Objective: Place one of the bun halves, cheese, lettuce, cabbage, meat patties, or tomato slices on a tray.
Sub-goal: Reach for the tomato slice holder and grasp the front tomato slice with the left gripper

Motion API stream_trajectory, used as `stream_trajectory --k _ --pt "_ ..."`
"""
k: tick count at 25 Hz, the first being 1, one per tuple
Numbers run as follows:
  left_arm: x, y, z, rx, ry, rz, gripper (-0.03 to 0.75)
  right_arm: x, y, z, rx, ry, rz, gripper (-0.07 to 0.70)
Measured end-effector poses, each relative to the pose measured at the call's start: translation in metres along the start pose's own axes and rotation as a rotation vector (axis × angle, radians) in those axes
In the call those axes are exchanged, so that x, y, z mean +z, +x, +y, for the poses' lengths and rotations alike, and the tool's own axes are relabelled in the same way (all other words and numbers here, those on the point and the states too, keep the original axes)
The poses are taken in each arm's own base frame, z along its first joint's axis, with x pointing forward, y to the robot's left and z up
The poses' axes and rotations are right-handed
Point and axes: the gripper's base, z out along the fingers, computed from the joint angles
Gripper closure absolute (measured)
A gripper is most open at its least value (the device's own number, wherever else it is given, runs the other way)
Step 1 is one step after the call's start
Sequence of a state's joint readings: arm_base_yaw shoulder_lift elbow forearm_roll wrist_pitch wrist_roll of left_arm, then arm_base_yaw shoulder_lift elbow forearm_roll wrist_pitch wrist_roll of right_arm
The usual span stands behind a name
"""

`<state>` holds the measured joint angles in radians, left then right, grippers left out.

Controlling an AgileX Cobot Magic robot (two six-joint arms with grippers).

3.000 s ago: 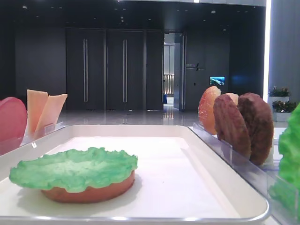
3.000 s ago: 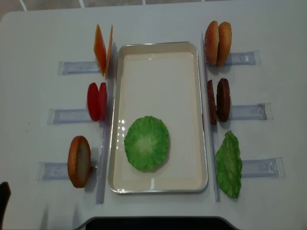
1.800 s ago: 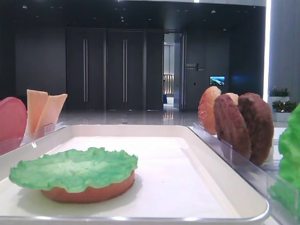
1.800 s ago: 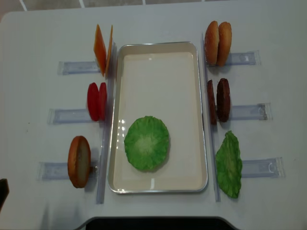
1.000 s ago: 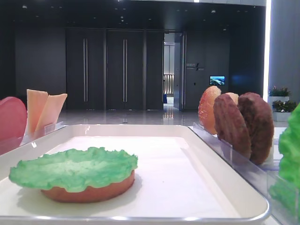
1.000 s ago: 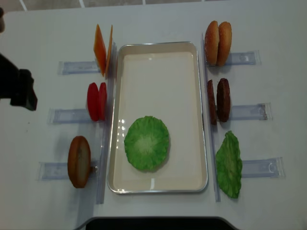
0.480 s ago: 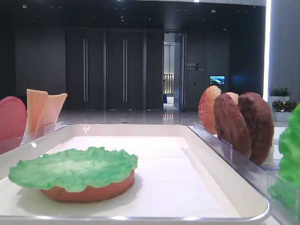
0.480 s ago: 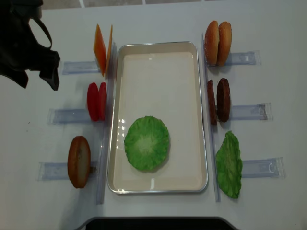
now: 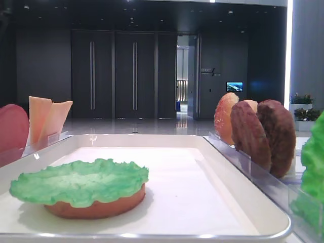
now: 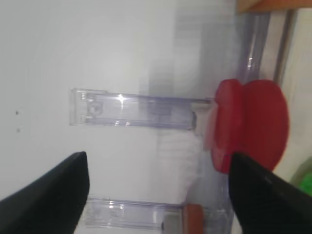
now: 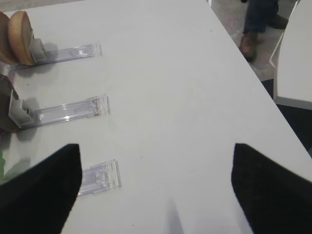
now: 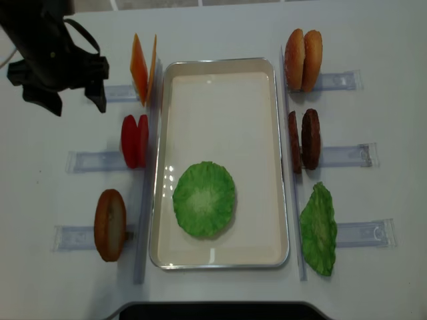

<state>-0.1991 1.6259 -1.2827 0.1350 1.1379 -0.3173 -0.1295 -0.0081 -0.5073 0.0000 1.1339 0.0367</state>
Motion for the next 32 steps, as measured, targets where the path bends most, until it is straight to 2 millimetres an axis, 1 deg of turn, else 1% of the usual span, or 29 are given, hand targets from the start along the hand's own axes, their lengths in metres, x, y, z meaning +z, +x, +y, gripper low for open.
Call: stream_trajectory --k 7,10,13,19,25,32 --pt "-0.007 0.011 -0.052 0.053 0.058 -0.057 0.024 0.000 0.000 0.000 0.000 0.000 0.000 0.041" --pt "-0.008 0.017 -0.069 0.069 0.079 -0.066 0.024 0.000 0.000 0.000 0.000 0.000 0.000 0.041" --pt "-0.004 0.019 -0.080 0.079 0.086 -0.057 0.024 0.000 0.000 0.000 0.000 0.000 0.000 0.041" --pt "0.015 0.016 -0.086 0.083 0.065 -0.012 0.024 0.000 0.000 0.000 0.000 0.000 0.000 0.041" --pt "0.027 0.012 -0.091 0.086 0.072 -0.020 0.024 0.000 0.000 0.000 0.000 0.000 0.000 0.041" --pt "0.044 0.010 -0.095 0.091 0.058 0.013 0.024 0.000 0.000 0.000 0.000 0.000 0.000 0.041"
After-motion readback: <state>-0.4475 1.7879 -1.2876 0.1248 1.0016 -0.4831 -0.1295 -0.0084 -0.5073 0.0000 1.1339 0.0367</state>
